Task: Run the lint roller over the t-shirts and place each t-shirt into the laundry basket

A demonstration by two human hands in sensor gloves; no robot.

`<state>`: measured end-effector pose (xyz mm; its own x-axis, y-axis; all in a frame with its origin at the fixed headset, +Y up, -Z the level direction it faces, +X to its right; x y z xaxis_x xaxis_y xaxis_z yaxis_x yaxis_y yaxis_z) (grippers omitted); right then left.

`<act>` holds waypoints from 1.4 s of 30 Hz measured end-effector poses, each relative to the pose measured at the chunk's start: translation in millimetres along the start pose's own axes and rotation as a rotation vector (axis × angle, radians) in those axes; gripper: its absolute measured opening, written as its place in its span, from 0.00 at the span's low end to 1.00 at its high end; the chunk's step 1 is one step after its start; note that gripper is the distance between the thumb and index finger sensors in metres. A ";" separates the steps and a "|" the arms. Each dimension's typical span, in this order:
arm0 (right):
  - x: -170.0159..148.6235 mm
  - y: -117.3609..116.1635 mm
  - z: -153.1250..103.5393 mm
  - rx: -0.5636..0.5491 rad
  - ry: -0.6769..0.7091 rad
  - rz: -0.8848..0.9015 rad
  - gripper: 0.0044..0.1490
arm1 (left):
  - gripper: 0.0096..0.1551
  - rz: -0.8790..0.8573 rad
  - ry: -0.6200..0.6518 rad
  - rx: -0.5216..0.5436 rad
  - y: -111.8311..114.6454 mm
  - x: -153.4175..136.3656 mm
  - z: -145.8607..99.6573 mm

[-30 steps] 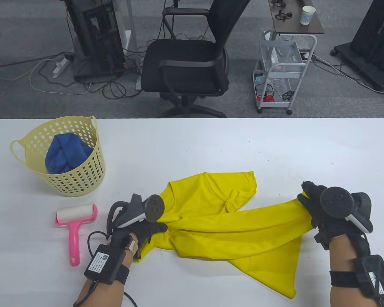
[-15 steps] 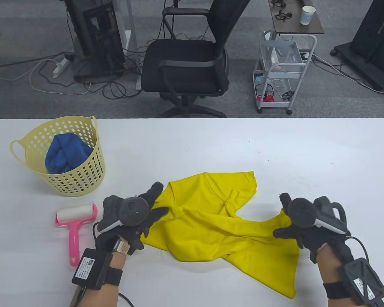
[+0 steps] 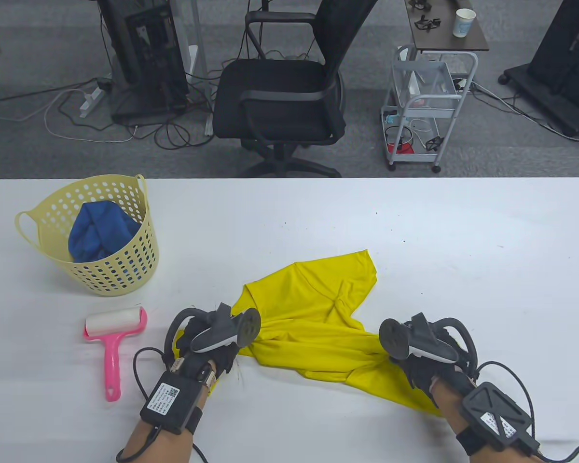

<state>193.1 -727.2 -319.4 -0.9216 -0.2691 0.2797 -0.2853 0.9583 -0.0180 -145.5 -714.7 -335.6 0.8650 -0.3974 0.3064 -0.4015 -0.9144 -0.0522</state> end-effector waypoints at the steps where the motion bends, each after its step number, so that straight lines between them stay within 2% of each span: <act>1: -6.2 11.9 -3.8 -0.104 -0.025 0.006 0.33 | 0.27 0.007 -0.016 0.091 -16.9 -6.5 -4.3; 2: -17.6 32.8 -12.1 -0.256 -0.058 0.040 0.33 | 0.27 -0.056 -0.052 0.187 -43.7 -19.5 -14.4; 3: -28.4 50.4 -19.9 -0.319 -0.069 0.080 0.33 | 0.27 -0.167 -0.071 0.271 -68.1 -33.4 -27.5; 5: -46.6 76.1 -37.7 -0.389 -0.074 0.199 0.34 | 0.27 -0.321 -0.056 0.372 -98.8 -53.0 -50.3; 6: -57.5 91.3 -49.9 -0.402 -0.044 0.338 0.33 | 0.27 -0.381 -0.009 0.416 -115.9 -60.5 -65.8; 7: -64.8 102.3 -60.1 -0.382 0.000 0.465 0.33 | 0.27 -0.355 0.064 0.453 -131.4 -65.5 -80.0; 9: -71.9 118.4 -73.8 -0.319 0.152 0.645 0.33 | 0.27 -0.262 0.096 0.464 -153.3 -72.5 -103.6; 11: -75.3 126.9 -80.6 -0.208 0.270 0.770 0.33 | 0.27 -0.292 0.200 0.399 -165.5 -78.3 -114.4; 13: -77.6 129.1 -76.9 -0.084 0.354 0.836 0.33 | 0.27 -0.441 0.241 0.254 -164.4 -85.0 -108.2; 15: -79.5 126.7 -60.4 -0.004 0.326 0.836 0.33 | 0.27 -0.486 0.237 0.165 -155.5 -89.3 -85.7; 16: -80.8 126.3 -45.6 0.013 0.269 0.789 0.33 | 0.27 -0.472 0.172 0.108 -148.5 -92.5 -66.1; 18: -84.4 129.4 -12.9 -0.019 0.137 0.676 0.32 | 0.27 -0.471 0.108 0.009 -137.2 -98.9 -21.7; 19: -86.0 132.4 0.2 -0.044 0.081 0.659 0.32 | 0.27 -0.499 0.060 -0.004 -134.2 -103.3 -5.0; 20: -88.4 136.8 15.5 -0.075 0.025 0.656 0.33 | 0.27 -0.503 -0.047 0.007 -134.2 -109.8 13.6; 21: -93.2 145.4 33.3 -0.147 -0.103 0.656 0.33 | 0.27 -0.432 -0.206 0.080 -143.9 -117.9 28.4; 22: -96.8 155.0 42.8 -0.241 -0.183 0.603 0.33 | 0.27 -0.377 -0.301 0.205 -156.4 -121.5 32.2; 23: -100.1 169.9 47.6 -0.407 -0.252 0.507 0.33 | 0.27 -0.312 -0.393 0.438 -176.6 -121.4 30.6; 24: -101.0 179.9 47.2 -0.560 -0.302 0.440 0.33 | 0.27 -0.255 -0.387 0.539 -193.3 -118.9 35.2; 25: -101.2 189.0 46.3 -0.711 -0.343 0.327 0.33 | 0.27 -0.185 -0.380 0.562 -204.6 -114.6 35.1; 27: -102.0 188.9 51.9 -0.727 -0.340 0.228 0.34 | 0.27 -0.077 -0.357 0.609 -215.8 -104.9 35.8; 28: -102.4 183.9 54.0 -0.719 -0.328 0.229 0.35 | 0.28 -0.061 -0.337 0.606 -213.9 -101.4 37.6; 30: -103.8 160.8 59.5 -0.661 -0.299 0.234 0.43 | 0.36 -0.041 -0.271 0.547 -194.0 -90.4 43.8; 31: -104.7 147.2 61.2 -0.604 -0.287 0.220 0.48 | 0.41 0.002 -0.233 0.491 -177.5 -83.6 45.8; 32: -107.0 125.7 59.8 -0.515 -0.283 0.168 0.57 | 0.45 0.044 -0.184 0.438 -158.2 -74.9 44.7; 33: -108.0 114.5 56.4 -0.479 -0.278 0.149 0.62 | 0.47 0.071 -0.148 0.412 -144.1 -68.2 41.2; 34: -109.9 97.4 49.9 -0.459 -0.246 0.139 0.62 | 0.48 0.088 -0.073 0.376 -124.6 -58.6 34.8; 36: -111.2 67.7 39.1 -0.380 -0.169 0.168 0.60 | 0.44 0.068 0.009 0.337 -95.1 -45.6 19.2; 37: -111.7 49.3 30.5 -0.348 -0.126 0.187 0.58 | 0.37 0.016 0.093 0.291 -75.8 -36.2 10.3; 38: -111.3 38.8 25.1 -0.320 -0.105 0.192 0.57 | 0.35 0.006 0.112 0.261 -65.5 -31.3 4.2; 39: -108.8 19.6 13.7 -0.247 -0.051 0.216 0.57 | 0.33 -0.012 0.159 0.214 -49.0 -22.0 -9.1; 40: -107.5 9.5 5.5 -0.238 -0.028 0.222 0.59 | 0.31 -0.018 0.205 0.183 -39.8 -15.8 -15.8; 42: -102.3 -17.5 -10.8 -0.119 0.058 0.283 0.63 | 0.28 0.008 0.290 0.111 -20.2 -0.8 -36.1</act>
<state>295.2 -715.4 -337.4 -0.9423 0.0129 0.3344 0.0166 0.9998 0.0083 -148.9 -693.1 -300.5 0.7337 -0.3806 0.5628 -0.3591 -0.9205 -0.1544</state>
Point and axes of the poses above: the tracker on the back of each hand, its own x axis roughly to the thumb side, its own z axis roughly from the wrist to the fingertips, y = z × x, the point moved 2 cm from there along z, roughly from the wrist to the fingertips, and after that the axes turned 1 degree about x, right-handed, at the moved point
